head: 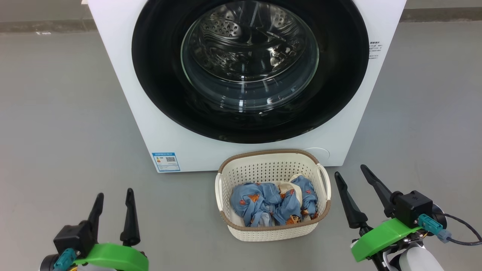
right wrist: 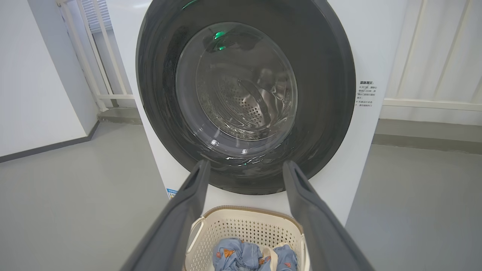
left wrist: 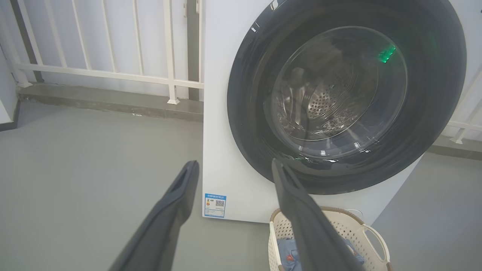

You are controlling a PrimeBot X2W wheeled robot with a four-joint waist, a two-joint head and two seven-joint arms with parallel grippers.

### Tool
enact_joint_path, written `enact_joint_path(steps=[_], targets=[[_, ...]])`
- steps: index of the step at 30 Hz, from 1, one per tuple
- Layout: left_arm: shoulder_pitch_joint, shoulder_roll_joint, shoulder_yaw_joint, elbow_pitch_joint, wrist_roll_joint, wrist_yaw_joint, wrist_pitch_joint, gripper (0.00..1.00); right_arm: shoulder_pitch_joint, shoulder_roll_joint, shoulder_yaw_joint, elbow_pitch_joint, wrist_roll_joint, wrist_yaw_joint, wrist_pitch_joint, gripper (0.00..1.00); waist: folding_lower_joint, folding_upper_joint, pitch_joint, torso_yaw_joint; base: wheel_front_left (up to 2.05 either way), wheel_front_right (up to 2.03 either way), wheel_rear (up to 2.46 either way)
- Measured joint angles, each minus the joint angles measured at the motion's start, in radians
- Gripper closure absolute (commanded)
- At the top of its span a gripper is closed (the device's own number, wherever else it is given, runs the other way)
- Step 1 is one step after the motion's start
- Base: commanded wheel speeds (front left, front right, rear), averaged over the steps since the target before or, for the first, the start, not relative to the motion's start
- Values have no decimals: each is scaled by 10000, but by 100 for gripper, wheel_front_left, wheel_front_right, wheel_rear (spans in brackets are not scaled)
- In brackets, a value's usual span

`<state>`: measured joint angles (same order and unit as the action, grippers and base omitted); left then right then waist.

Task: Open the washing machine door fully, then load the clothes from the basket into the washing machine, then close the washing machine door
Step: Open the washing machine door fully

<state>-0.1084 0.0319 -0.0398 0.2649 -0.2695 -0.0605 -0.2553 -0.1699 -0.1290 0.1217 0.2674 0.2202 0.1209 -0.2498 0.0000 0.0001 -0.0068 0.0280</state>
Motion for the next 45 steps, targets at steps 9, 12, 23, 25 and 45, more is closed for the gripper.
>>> enact_joint_path(steps=[9, 12, 23, 25, 45], targets=[[-1, 10, 6, -10, -6, 36, 0, 0, -8, 12, -12, -2, 0, 0, 0, 0, 1, 0, -14, -13, 22, 22, -44], [-2, 17, 17, -12, -15, 36, 0, 0, -33, 21, -12, -6, 0, 0, 0, 0, 0, 0, -2, -19, 75, 75, -150], [-3, 15, 4, -10, -79, 46, 0, 0, -145, 29, -35, -6, 0, 0, 0, 0, 0, 0, -25, -53, 115, 115, -231], [-3, 12, -2, -48, -221, 29, 0, 0, -146, 25, -44, -6, 0, 0, 0, 0, 0, 0, -25, -57, 110, 110, -221], [-3, 12, -48, -52, -284, -19, 0, 0, -149, -21, -98, -6, 0, 0, 0, 0, 0, 0, -3, -121, 33, 33, -67]])
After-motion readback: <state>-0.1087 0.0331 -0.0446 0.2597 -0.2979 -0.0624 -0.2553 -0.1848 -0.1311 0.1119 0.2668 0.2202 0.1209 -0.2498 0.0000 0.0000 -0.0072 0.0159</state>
